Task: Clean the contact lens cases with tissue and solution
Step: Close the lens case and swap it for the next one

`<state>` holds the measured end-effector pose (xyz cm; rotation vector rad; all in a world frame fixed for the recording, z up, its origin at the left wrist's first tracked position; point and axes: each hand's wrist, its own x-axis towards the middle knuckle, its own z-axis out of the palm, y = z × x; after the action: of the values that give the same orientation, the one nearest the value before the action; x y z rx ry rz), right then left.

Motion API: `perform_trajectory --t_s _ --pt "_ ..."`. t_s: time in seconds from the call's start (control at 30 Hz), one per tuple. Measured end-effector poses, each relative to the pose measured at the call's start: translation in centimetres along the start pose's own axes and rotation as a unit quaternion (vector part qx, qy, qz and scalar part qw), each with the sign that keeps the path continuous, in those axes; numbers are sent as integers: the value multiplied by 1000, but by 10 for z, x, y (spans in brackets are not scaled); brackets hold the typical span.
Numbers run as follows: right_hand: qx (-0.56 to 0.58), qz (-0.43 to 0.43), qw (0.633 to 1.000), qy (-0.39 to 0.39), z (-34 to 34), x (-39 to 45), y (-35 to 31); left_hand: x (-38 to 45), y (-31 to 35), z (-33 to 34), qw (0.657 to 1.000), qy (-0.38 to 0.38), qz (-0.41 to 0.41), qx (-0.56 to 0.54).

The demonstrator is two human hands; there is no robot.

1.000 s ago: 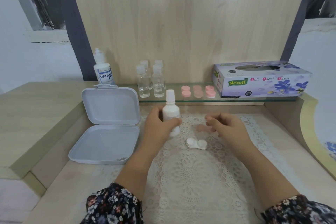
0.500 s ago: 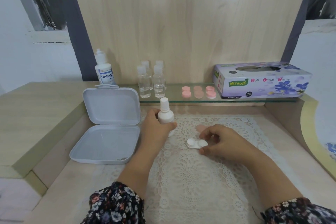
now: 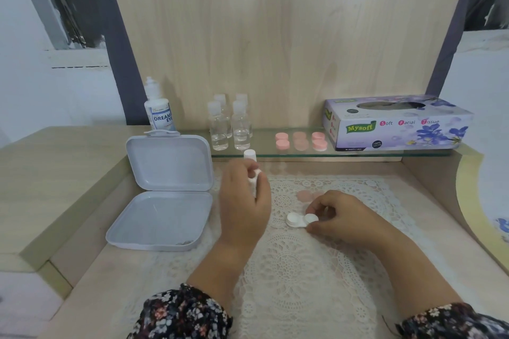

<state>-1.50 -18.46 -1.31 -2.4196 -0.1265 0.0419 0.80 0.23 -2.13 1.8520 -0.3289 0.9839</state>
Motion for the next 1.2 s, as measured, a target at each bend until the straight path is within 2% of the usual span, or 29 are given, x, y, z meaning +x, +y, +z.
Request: perform_trajectory --t_s 0.03,0.1,0.2,0.33,0.47,0.73,0.93,1.03,1.2 --pt "2 2 1000 0 0 0 0 -3 -1 4 999 -48 21 -14" --pt "10 7 1000 -2 -2 0 0 -5 -3 11 982 -186 6 -37" --pt "17 9 1000 -6 -3 -1 0 -5 -5 18 926 -373 -63 -11" --pt "12 9 1000 -6 -4 -1 0 -5 -12 24 878 -467 -107 22" --pt "7 9 1000 -7 -3 0 -1 -5 -10 24 872 -474 -107 48" --pt "5 9 1000 -10 -5 -2 -3 -1 -9 18 910 -394 -56 117" --pt "0 7 1000 -12 -5 -4 -4 -2 -8 16 910 -389 -25 139" --pt "6 10 1000 -10 -5 -4 -4 -2 -5 13 908 -398 -40 121" --pt "22 13 1000 -10 -4 -3 -2 0 0 5 924 -368 -109 -5"
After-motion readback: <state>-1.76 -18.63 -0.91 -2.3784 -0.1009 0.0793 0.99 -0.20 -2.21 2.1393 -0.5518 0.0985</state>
